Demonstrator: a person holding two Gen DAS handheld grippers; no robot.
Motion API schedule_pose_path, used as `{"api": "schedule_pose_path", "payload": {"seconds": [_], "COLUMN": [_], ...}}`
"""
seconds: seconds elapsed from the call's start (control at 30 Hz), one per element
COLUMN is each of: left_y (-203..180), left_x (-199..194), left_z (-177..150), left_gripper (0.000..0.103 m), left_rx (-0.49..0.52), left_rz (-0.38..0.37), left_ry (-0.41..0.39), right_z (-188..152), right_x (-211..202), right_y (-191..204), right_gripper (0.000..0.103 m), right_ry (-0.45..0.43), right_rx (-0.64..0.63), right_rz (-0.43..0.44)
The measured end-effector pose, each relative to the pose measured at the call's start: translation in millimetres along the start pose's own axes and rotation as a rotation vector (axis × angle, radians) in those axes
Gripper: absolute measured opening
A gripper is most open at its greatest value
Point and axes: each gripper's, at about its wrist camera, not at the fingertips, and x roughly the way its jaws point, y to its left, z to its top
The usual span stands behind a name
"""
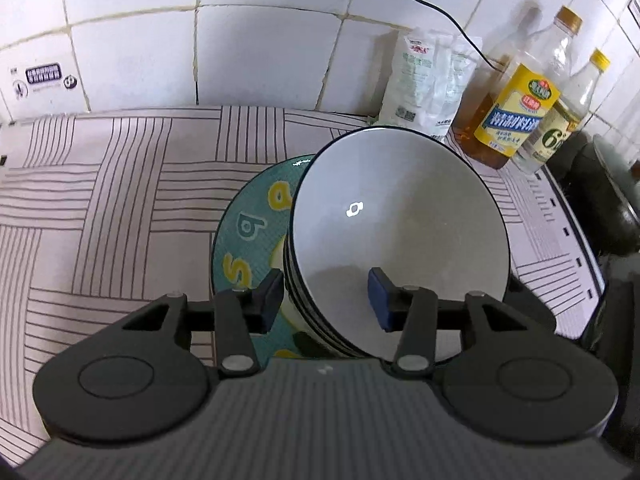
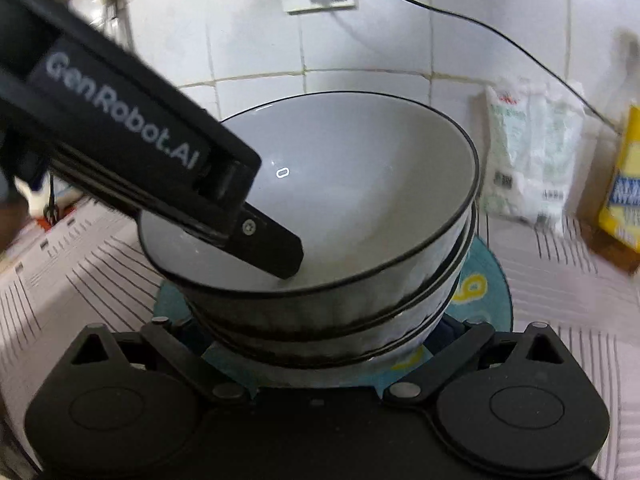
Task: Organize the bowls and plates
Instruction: 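Lower the bowl stack onto the blue egg plate, then open both grippers and pull them back from the bowl stack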
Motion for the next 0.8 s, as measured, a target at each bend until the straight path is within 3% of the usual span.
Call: {"api": "schedule_pose_path", "payload": {"seconds": [0.17,0.23,0.3,0.6,0.8], "left_y": [-2.8,-4.0,-5.8,-13.8,-23.1], "left_x": [-6.4,-14.4,-27.0,-86.4,-138.4], "left_z": [-1.7,-2.5,-4.6,-23.2,-38.5], "left_gripper": [0.052,0.066,0.072,0.080,0.086], "left_rx": [-0.012,-0.027,-0.039,-0.049,-0.019], "left_rz": [0.040,0.054,0.072,0.098,0.052], "left_ry": [-0.004,-0.028,-0.071,-0.128,-0.169], "right_z": [-3.9,-5.2,-7.3,-13.8,-7.5], "right_x": [-18.0,-28.6,-41.1,-95.4,-130.2], "right_y": [7.9,10.3,15.1,23.1,38.1], "right_gripper": [0.102,0.102,0.102,0.102,0.102], "right_ry": [0.008,-0.001,-0.004,-0.013,0.016], "right_rx": [0.035,0.028,0.027,0.052,0.044], "right_rz": [-0.025,-0.033,-0.044,-0.133,-0.233]}}
